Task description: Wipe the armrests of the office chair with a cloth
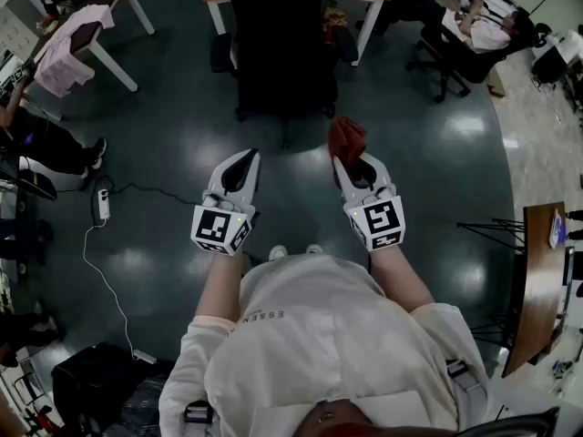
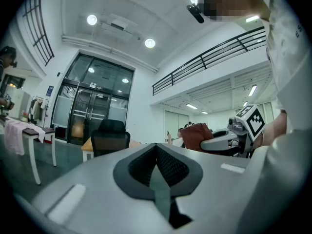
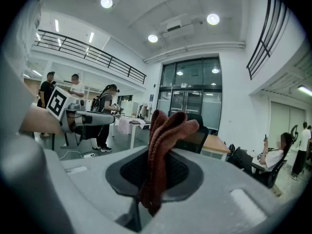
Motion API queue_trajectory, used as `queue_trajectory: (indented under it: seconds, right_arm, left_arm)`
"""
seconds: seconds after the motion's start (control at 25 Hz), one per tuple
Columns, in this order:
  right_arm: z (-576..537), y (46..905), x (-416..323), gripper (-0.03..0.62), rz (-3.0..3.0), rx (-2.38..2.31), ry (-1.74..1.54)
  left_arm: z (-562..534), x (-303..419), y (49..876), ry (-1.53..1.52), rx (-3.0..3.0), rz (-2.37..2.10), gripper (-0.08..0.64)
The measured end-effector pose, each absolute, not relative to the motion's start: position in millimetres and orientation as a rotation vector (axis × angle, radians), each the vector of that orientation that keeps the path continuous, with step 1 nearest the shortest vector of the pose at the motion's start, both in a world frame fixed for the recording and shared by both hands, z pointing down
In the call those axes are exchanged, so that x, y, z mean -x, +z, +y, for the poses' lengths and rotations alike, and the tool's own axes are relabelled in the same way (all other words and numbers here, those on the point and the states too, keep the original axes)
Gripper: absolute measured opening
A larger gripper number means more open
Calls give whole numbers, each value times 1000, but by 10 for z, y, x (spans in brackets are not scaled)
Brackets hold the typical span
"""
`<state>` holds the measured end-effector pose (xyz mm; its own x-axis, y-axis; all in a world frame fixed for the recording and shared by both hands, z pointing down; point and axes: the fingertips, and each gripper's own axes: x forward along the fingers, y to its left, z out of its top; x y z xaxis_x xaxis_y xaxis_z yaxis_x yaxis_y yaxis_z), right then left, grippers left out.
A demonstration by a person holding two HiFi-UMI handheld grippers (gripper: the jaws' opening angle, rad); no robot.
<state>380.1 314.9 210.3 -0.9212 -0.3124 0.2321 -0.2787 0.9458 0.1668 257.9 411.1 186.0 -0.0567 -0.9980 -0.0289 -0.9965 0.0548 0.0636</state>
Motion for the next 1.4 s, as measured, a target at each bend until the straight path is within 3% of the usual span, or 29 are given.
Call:
queue_trajectory:
  seconds: [0.8,1.4]
  right_arm:
    - [3171,2221,-3759,49,-2838,-449,-156]
    - [3180,2562,-2637,49,-2784,-389,-110]
  left_arm:
    - [4144,-2507,1988,-136,-2147,-2230,18]
    - [4497,-1327,2273,-127,-2021,-2264,18]
